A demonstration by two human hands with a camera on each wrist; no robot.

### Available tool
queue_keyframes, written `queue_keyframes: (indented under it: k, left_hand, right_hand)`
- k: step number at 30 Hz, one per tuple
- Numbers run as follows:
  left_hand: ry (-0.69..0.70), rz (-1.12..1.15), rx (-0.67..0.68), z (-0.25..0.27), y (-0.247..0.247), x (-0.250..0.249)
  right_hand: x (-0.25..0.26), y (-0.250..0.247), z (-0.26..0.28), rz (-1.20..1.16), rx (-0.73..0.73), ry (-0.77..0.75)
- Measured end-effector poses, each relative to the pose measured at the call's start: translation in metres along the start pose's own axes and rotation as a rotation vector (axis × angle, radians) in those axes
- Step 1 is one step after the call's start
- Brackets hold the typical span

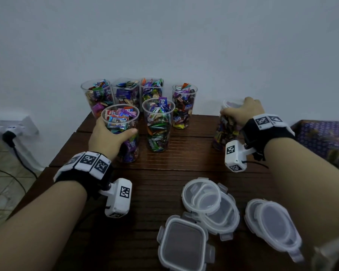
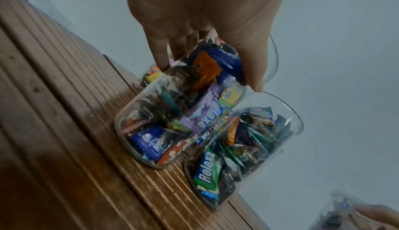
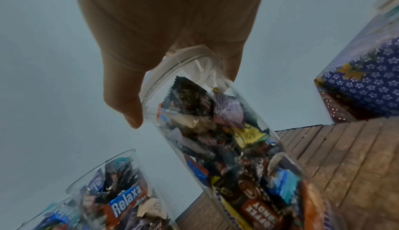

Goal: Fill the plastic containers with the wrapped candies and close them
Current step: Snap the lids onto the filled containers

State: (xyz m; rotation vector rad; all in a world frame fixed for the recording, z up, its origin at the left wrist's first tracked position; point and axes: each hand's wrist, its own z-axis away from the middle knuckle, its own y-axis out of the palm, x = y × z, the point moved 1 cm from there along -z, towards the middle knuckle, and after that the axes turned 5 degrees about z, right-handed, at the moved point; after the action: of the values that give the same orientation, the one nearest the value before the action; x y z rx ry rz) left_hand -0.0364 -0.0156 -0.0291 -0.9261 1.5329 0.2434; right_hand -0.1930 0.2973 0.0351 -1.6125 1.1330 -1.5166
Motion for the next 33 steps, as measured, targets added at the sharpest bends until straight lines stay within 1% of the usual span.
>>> queue_keyframes:
  k: [3,5,7,8,9,10,11,14,16,19,21,22,24,29,33]
  left_hand:
    - [0.000,-0.059,0.015,0.003,-0.003,-0.006]
    - [0.007,-0.086,0.026,0.005,-0.005,-0.007]
    - [0.007,-0.102,0.042,0.008,-0.006,-0.008]
    - [0.003,-0.107,0.048,0.009,-0.006,-0.008]
    - [0.000,-0.110,0.055,0.011,-0.007,-0.009]
    - [-0.001,-0.110,0.063,0.014,-0.007,-0.010]
    - [0.001,-0.107,0.072,0.016,-0.008,-0.010]
    - [0.013,-0.083,0.108,0.025,-0.011,-0.011]
    - [0.018,-0.063,0.134,0.032,-0.012,-0.011]
    - [0.021,-0.035,0.160,0.042,-0.013,-0.010]
    - [0.026,-0.022,0.180,0.048,-0.013,-0.010]
    - [0.034,-0.019,0.190,0.052,-0.013,-0.010]
    - [0.048,-0.020,0.205,0.059,-0.013,-0.010]
    - [0.058,0.008,0.240,0.075,-0.013,-0.013]
    - [0.061,0.024,0.278,0.084,-0.011,-0.015]
  right_hand:
    - [0.000,-0.002,0.002,0.084,0.018,-0.004]
    - [0.003,-0.005,0.008,0.175,-0.061,-0.054]
    - [0.010,-0.009,0.021,0.227,-0.194,-0.178]
    - [0.016,-0.010,0.030,0.243,-0.239,-0.262]
    - [0.022,-0.011,0.041,0.271,-0.249,-0.349]
    - [0.029,-0.011,0.052,0.316,-0.221,-0.432]
    - [0.035,-0.010,0.064,0.382,-0.162,-0.504]
    - [0.042,-0.001,0.095,0.586,0.105,-0.638]
    - [0.041,0.006,0.112,0.648,0.315,-0.661]
    - [0.036,0.018,0.134,0.733,0.605,-0.620]
    - [0.034,0.026,0.146,0.764,0.746,-0.598]
    - [0.033,0.029,0.151,0.774,0.792,-0.590]
    - [0.032,0.035,0.160,0.796,0.837,-0.573]
    - [0.031,0.038,0.172,0.800,0.873,-0.528]
    - [0.032,0.039,0.181,0.853,0.840,-0.565]
